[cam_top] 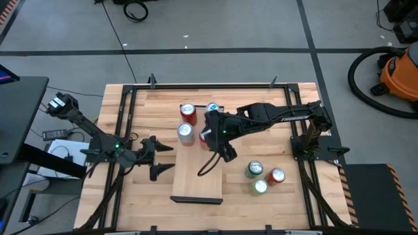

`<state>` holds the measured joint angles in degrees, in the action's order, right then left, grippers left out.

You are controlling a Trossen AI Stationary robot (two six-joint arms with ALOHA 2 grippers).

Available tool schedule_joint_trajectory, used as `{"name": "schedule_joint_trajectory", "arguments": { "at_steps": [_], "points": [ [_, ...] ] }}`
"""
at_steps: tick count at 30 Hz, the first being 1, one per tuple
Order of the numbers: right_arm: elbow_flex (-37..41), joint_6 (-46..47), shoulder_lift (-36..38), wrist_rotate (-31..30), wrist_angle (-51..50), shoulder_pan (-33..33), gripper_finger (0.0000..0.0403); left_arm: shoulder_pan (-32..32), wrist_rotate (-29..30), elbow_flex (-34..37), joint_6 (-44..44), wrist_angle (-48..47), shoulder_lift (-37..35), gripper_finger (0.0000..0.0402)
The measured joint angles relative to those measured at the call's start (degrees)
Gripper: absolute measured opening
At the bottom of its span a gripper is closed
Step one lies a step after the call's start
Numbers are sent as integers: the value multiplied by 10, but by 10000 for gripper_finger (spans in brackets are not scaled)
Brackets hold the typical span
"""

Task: Place canned beverage on shelf
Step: Put the top orange soda can on the shelf

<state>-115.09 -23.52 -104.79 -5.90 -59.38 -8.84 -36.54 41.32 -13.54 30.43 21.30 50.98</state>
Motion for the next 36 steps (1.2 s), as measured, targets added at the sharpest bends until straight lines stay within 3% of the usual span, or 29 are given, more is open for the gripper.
{"name": "schedule_joint_trajectory", "arguments": {
  "at_steps": [7, 13, 18, 27, 36],
  "points": [
    [0, 19, -2, 0, -10, 20, 345, 15, 0, 0, -1, -1, 0, 392],
    [0, 40, -2, 38, -11, 51, 345, 20, -8, 0, -4, -6, 0, 392],
    [0, 69, -2, 20, -13, 60, 345, 20, -10, 0, -16, -7, 0, 392],
    [-1, 71, -2, 12, -20, 35, 345, 20, -11, 0, -20, -7, 0, 392],
    [-2, 97, 14, 8, -107, 3, 345, 20, -11, 0, -28, -7, 0, 392]
  ]
}}
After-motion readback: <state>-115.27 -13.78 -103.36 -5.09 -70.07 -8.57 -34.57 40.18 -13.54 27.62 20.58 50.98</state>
